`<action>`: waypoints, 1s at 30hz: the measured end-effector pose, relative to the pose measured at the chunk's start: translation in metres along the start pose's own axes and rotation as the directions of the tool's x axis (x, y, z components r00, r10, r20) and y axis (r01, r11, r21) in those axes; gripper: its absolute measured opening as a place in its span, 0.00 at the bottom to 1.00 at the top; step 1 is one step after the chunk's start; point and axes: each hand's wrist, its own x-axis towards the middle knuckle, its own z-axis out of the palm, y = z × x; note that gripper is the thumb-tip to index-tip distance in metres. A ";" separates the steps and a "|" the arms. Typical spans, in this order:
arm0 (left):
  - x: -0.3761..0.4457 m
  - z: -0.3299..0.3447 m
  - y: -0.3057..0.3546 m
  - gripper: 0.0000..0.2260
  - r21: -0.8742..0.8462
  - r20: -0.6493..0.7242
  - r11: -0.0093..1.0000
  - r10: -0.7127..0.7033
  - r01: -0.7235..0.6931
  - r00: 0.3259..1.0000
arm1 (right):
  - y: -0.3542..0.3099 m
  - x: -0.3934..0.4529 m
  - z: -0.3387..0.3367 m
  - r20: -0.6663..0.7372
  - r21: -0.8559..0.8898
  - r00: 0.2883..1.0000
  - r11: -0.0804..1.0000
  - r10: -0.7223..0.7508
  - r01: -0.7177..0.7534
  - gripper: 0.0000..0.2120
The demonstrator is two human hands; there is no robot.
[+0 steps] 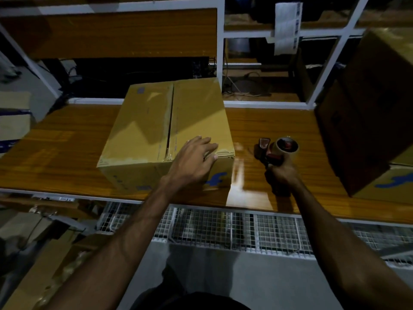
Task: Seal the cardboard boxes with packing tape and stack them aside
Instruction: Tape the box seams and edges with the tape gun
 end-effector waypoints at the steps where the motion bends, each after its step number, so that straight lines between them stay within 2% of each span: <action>1: -0.001 0.000 0.000 0.21 -0.011 0.004 1.000 -0.007 0.007 1.000 | -0.005 0.001 -0.003 0.010 0.077 1.000 0.997 0.019 -0.019 0.15; 3: -0.003 -0.002 0.003 0.20 -0.057 0.000 0.998 -0.021 0.021 1.000 | -0.019 -0.007 -0.010 -0.010 0.179 0.999 0.983 0.053 -0.050 0.11; 5: -0.005 -0.003 0.007 0.19 -0.152 -0.020 0.988 -0.034 0.031 0.999 | -0.029 -0.016 -0.013 -0.026 0.249 0.997 0.967 0.068 -0.059 0.11; 8: -0.003 -0.004 0.016 0.15 -0.319 -0.068 0.944 -0.112 0.085 0.991 | -0.046 -0.036 -0.015 -0.053 0.377 0.996 0.925 0.065 -0.040 0.17; 10: 0.001 -0.005 0.021 0.12 -0.432 -0.115 0.894 -0.184 0.117 0.976 | -0.063 -0.052 -0.015 -0.093 0.446 0.996 0.894 0.015 0.029 0.19; 12: 0.008 -0.008 0.025 0.09 -0.572 -0.133 0.811 -0.242 0.125 0.961 | -0.081 -0.069 -0.015 -0.146 0.467 0.988 0.876 -0.058 0.121 0.17; 14: 0.012 -0.013 0.028 0.11 -0.699 -0.107 0.702 -0.289 0.135 0.951 | -0.100 -0.087 -0.014 -0.203 0.440 0.970 0.872 -0.135 0.214 0.15; 17: 0.014 -0.028 0.038 0.18 -0.879 -0.023 0.455 -0.344 0.145 0.939 | -0.129 -0.116 -0.010 -0.266 0.386 0.932 0.858 -0.247 0.338 0.15; 19: 0.013 -0.039 0.041 0.25 -0.918 0.041 0.358 -0.351 0.174 0.935 | -0.144 -0.131 -0.005 -0.301 0.353 0.906 0.847 -0.299 0.397 0.15; 21: 0.008 -0.047 0.040 0.30 -0.931 0.067 0.318 -0.332 0.178 0.941 | -0.158 -0.143 0.003 -0.339 0.321 0.876 0.833 -0.343 0.450 0.16; 25: -0.009 -0.056 0.020 0.26 -0.956 0.086 0.252 -0.249 0.150 0.965 | -0.184 -0.160 0.022 -0.384 0.326 0.846 0.802 -0.371 0.500 0.15; 30: -0.036 -0.064 -0.008 0.24 -0.989 0.080 0.117 -0.136 0.096 0.988 | -0.211 -0.177 0.045 -0.414 0.368 0.822 0.754 -0.391 0.544 0.15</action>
